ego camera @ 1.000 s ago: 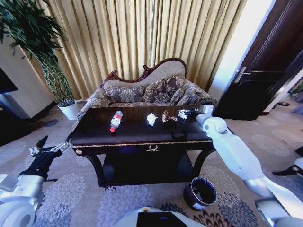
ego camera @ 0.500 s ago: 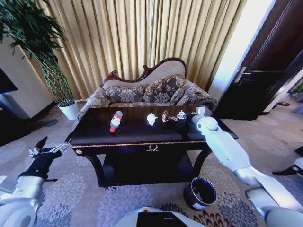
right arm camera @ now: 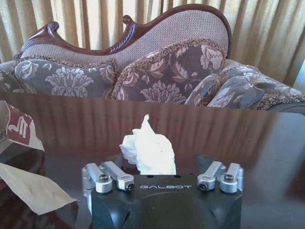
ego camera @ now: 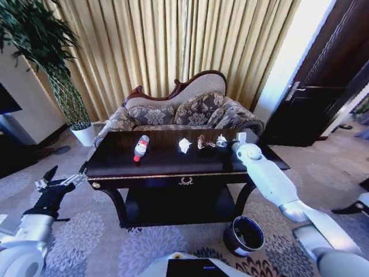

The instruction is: Move to the front of the table and place the trash on the table into the trash bin.

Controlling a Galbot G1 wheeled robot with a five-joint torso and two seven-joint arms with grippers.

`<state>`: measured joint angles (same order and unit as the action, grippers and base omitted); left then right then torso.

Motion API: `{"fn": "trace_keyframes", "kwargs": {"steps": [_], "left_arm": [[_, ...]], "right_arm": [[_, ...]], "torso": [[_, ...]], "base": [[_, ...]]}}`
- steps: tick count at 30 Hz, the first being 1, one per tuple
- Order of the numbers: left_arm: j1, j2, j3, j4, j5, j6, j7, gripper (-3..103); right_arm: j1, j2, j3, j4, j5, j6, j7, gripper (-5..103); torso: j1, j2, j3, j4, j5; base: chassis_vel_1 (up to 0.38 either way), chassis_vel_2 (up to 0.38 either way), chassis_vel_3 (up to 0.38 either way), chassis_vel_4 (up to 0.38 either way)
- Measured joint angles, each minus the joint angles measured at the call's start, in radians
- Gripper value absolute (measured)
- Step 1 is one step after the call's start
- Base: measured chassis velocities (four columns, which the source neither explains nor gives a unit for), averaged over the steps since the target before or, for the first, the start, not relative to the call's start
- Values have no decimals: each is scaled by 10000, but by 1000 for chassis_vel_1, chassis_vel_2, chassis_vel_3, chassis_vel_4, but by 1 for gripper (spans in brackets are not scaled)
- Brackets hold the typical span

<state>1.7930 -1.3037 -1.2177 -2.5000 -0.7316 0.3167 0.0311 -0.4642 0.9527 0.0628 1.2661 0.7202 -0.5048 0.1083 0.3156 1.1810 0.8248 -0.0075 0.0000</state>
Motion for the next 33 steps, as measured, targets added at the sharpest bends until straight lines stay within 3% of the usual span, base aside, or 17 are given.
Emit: {"fn": "trace_keyframes", "kwargs": {"steps": [2, 5, 9, 11, 14, 18, 21, 23, 33], "left_arm": [[0, 0, 0, 0, -2, -1, 0, 100], [0, -3, 0, -1, -3, -1, -1, 100], [-1, 28, -10, 0, -5, -4, -2, 100], [-18, 71, -23, 0, -13, -6, -3, 100], [-27, 77, -24, 0, -18, -7, -4, 100], [-41, 67, 7, 0, -19, -9, -4, 100], [-41, 67, 10, 0, -19, -10, -4, 100], [-42, 77, 10, 0, -19, -12, -2, 100], [-57, 150, -9, 0, -64, -21, -14, 100]], "right_arm": [[-7, 0, 2, 7, -2, 10, 16, 84], [-24, -3, 8, 24, -12, 89, 49, 68], [-55, 6, 58, 33, -12, 188, 118, 57], [-84, 4, 82, 59, -12, 208, 134, 46], [-121, -12, 100, 96, -12, 215, 143, 40], [-195, -38, 169, 146, -15, 240, 157, 18], [-219, -44, 189, 154, -18, 247, 159, 13], [-265, -52, 214, 174, -30, 261, 161, 3], [-572, -118, 749, 1298, 915, 376, 654, 1]], "torso": [[0, 0, 0, 0, 1], [0, 1, 0, 0, 0], [0, 0, 0, 1, 0], [0, 0, 0, 1, 0], [0, 0, 0, 0, 0], [0, 1, 0, 1, 0], [0, 1, 0, 1, 0], [0, 0, 0, 0, 0], [0, 1, 0, 6, 0]], "base": [[0, 0, 0, 0], [0, 0, 0, 0], [0, 0, 0, 0], [0, 0, 0, 0], [0, 0, 0, 0], [0, 0, 0, 0], [0, 0, 0, 0], [0, 0, 0, 0], [0, 0, 0, 0]]}}
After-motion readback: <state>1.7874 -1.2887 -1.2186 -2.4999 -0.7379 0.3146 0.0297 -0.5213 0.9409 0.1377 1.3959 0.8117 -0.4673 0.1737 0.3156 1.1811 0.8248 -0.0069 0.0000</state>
